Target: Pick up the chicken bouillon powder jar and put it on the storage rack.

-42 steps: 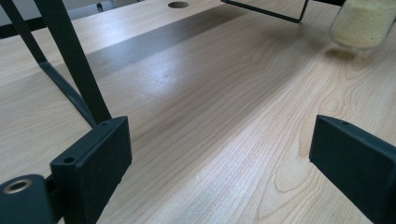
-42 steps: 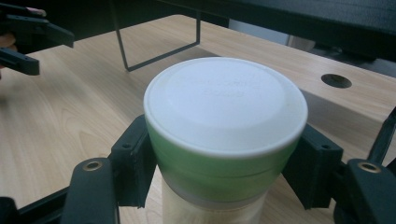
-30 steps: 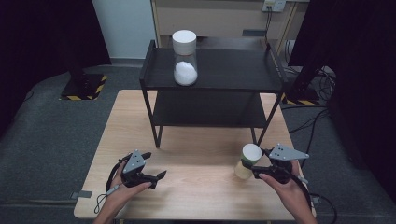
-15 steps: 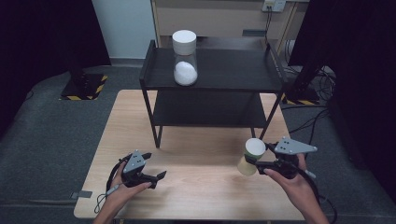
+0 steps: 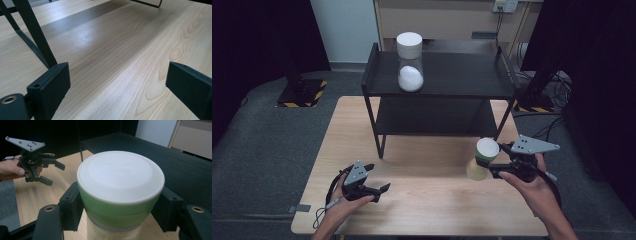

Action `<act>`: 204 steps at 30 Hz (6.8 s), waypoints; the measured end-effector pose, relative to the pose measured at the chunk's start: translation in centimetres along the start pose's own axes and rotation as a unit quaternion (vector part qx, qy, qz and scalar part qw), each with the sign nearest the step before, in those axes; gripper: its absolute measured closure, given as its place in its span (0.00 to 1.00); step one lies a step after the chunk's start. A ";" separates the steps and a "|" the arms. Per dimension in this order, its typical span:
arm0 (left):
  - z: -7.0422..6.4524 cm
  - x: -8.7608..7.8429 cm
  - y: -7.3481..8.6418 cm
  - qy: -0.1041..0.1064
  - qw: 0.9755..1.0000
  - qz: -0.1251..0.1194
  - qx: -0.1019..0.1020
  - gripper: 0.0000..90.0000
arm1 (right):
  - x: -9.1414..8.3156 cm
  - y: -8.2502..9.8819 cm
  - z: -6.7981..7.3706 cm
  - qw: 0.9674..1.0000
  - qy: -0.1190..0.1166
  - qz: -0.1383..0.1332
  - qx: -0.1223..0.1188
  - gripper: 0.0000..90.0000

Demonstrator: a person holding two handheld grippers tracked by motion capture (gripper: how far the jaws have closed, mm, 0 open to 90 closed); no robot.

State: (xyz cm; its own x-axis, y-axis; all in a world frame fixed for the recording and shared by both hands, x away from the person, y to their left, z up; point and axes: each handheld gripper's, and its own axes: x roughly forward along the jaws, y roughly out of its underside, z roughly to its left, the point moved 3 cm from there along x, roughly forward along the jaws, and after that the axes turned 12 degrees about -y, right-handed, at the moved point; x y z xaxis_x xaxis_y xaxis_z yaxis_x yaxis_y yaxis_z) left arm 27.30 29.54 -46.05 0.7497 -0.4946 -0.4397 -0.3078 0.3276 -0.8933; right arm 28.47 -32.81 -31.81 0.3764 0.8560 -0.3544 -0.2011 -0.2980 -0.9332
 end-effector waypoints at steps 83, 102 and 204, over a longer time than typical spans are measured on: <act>-0.1 0.3 0.0 0.011 1.000 0.011 0.002 0.04 | -3.3 -17.3 0.3 0.997 -0.032 -0.010 -0.074 0.38; 0.2 0.3 0.3 0.013 1.000 0.014 0.000 0.04 | -2.0 -21.3 -3.0 0.996 -0.031 -0.022 -0.079 0.38; 0.1 -0.1 0.5 0.018 1.000 0.017 0.004 0.04 | 1.9 -22.2 -9.8 0.999 0.038 -0.018 -0.025 0.35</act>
State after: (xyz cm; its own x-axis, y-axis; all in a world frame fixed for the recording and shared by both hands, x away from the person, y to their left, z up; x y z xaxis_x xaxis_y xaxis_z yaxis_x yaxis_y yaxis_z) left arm 27.13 29.79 -46.49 0.7177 -0.5110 -0.4730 -0.3277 0.3515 -0.8770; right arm 42.48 -28.73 -12.33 0.4497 0.8328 -0.3229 -0.1409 -0.2909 -0.9463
